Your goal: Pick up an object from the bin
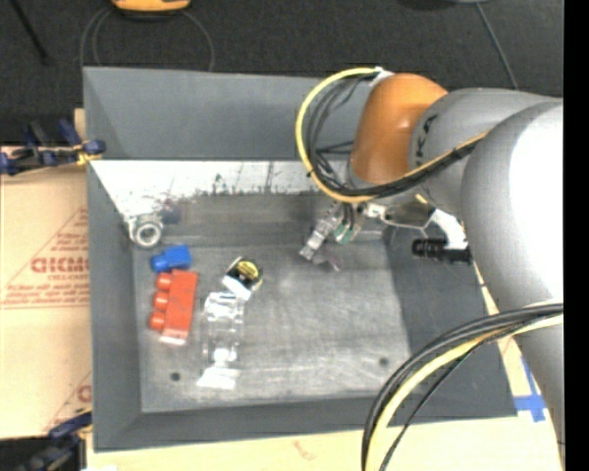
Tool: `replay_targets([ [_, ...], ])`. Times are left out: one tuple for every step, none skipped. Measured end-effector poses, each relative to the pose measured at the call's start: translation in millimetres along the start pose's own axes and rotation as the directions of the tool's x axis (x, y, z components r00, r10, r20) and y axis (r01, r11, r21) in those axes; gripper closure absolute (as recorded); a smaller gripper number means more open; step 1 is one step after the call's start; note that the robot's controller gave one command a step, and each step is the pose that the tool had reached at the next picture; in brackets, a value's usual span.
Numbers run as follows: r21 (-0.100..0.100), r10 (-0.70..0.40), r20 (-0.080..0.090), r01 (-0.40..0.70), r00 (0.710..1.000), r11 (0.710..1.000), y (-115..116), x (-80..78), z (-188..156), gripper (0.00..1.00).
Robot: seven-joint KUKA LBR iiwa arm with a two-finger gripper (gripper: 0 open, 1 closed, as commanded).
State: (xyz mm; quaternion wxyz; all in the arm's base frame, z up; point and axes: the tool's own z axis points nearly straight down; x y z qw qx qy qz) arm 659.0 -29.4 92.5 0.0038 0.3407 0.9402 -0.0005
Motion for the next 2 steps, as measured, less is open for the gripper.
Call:
replay_targets([
  [-0.003, -0.003, 0.001, 0.003, 1.0, 1.0, 1, -2.7, -49, 1.0],
  [-0.004, -0.008, 0.001, 0.008, 1.0, 1.0, 2, -5.5, -98, 1.0],
])
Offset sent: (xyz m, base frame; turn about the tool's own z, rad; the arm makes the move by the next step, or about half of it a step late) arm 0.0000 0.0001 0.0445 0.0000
